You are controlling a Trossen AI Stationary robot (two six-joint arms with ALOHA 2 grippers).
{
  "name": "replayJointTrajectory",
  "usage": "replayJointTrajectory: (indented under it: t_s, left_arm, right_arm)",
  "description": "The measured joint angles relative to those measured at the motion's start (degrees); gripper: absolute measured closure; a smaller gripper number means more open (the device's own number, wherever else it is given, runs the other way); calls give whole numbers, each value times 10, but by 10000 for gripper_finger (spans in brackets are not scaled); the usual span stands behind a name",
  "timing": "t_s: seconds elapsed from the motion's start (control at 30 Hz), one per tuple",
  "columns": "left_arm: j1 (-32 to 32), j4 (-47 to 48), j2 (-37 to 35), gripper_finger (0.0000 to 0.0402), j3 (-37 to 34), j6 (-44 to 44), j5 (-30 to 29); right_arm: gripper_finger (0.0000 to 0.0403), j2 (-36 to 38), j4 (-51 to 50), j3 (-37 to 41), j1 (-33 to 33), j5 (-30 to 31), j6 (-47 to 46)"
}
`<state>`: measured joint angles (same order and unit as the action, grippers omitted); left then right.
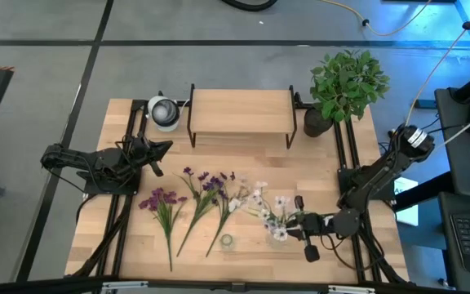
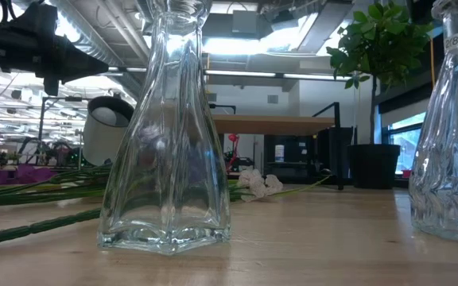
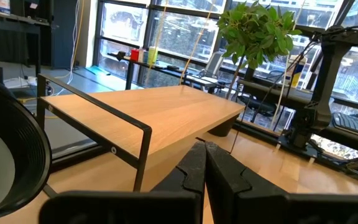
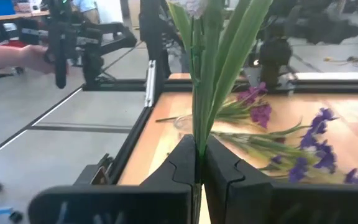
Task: Pick and place flowers into a vace then onto a shelf
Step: Put the right white flowers into the right transparent vase
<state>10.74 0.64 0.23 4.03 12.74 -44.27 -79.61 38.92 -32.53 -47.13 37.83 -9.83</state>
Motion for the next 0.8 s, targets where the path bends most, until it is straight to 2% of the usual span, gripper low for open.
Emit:
replayJointTrajectory:
  t_s: [0.8]
  left_arm:
    - [0,0,0,398,0,0,-11]
  right_arm:
    - [389,-16,-49,0,-12,-15,-49]
